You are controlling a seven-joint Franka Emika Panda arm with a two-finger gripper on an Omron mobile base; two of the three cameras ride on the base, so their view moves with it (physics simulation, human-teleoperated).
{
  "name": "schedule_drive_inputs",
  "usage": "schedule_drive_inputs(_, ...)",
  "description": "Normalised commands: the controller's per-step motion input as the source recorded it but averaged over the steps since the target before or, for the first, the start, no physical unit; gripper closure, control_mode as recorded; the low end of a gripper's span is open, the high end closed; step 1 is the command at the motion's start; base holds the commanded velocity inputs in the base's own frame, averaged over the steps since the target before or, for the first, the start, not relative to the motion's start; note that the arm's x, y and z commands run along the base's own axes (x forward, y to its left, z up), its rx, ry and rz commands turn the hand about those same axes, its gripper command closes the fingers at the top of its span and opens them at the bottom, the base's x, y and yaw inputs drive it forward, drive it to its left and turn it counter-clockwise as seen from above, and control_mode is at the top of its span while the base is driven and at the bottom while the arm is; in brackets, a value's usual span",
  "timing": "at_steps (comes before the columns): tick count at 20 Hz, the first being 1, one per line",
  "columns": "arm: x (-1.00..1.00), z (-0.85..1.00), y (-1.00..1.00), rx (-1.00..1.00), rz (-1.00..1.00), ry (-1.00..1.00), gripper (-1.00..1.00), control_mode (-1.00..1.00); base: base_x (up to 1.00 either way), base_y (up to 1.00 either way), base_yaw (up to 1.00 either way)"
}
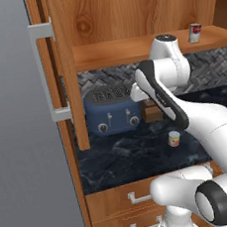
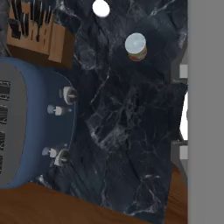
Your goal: Restock the canned food cabinet by taking the new fresh canned food from the counter and placing it in the cabinet. Then, take the old canned food from the cabinet and place it on the counter.
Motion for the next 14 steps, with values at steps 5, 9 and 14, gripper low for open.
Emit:
schedule_drive_inputs(5,0.0,-0.16,-0.43,0.04,-0.12,0.05,-1.0,-1.0,0.0,0.0,0.0)
schedule_drive_inputs(9,0.0,-0.6,-1.0,0.04,-0.28,0.21,-1.0,-1.0,0.0,0.0,0.0)
schedule_drive_inputs(14,0.05,-0.85,-0.85,0.03,-0.28,0.32,-1.0,-1.0,0.0,0.0,0.0)
